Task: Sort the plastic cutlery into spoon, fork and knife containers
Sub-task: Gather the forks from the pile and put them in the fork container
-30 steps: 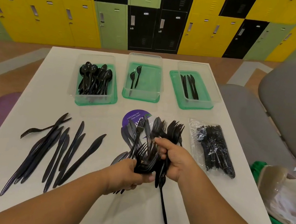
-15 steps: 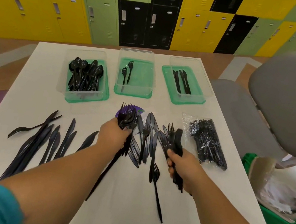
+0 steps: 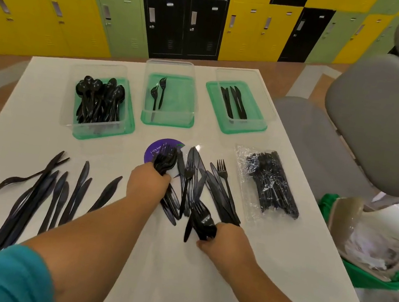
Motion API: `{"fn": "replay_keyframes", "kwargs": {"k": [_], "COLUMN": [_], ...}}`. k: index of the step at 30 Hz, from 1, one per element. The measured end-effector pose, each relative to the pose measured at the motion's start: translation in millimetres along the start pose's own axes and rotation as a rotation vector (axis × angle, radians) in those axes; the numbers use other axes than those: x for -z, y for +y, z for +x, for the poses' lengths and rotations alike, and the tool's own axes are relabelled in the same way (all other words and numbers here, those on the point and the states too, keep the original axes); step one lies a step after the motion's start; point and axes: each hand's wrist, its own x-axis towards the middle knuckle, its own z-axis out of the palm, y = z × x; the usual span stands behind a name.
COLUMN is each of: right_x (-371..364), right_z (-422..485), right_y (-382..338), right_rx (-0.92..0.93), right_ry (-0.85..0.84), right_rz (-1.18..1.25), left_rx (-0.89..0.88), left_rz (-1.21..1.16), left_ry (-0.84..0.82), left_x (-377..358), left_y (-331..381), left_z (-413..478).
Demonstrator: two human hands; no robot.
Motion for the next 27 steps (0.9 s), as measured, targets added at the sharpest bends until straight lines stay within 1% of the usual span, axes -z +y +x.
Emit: {"fn": "replay_keyframes", "kwargs": {"k": [5, 7, 10, 14, 18, 20, 21, 25, 27], "right_x": [2.5, 3.5, 10.5, 30.1, 47.8, 52.1, 53.3, 59.4, 61.9], "right_z": [2.3, 2.1, 2.9, 5.4, 10.3, 15.1, 18.4, 33.6, 42.6], "right_y": [0.5, 2.3, 5.3, 3.1, -6.0, -9.9, -10.9, -14.3, -16.2], "right_rx": [0.007, -0.013, -0.067, -0.106, -0.097, -0.054, -0.038, -0.005, 0.004], "right_ry": [0.031, 0.042, 0.076, 0.026, -0.096, -0.117, -0.100, 0.019, 0.117], "right_rz": [0.009, 0.080, 0.273, 0.486, 0.567, 0.575, 0.551, 0.431, 0.358], "left_rx": [0.015, -0.009, -0.045, -0.064, -0.060, -0.045, -0.043, -0.058, -0.069], "left_rz": [-0.121, -0.135, -0.106, 0.031, 0.090, 0.071, 0.050, -0.064, -0.117], "left_ry": [0.078, 0.051, -0.042, -0.110, -0.135, -0.142, -0.141, -0.120, -0.126], "left_x": [-0.9, -6.1, -15.2, -21.9, -20.6, -18.7, -17.1, -6.9, -1.2], "left_y": [2.8, 6.0, 10.5, 13.6, 17.6, 16.9, 16.0, 9.3, 4.0], "left_z": [-13.6, -17.2, -19.2, -17.5, -17.7, -19.6, -21.0, -25.7, -28.4]}}
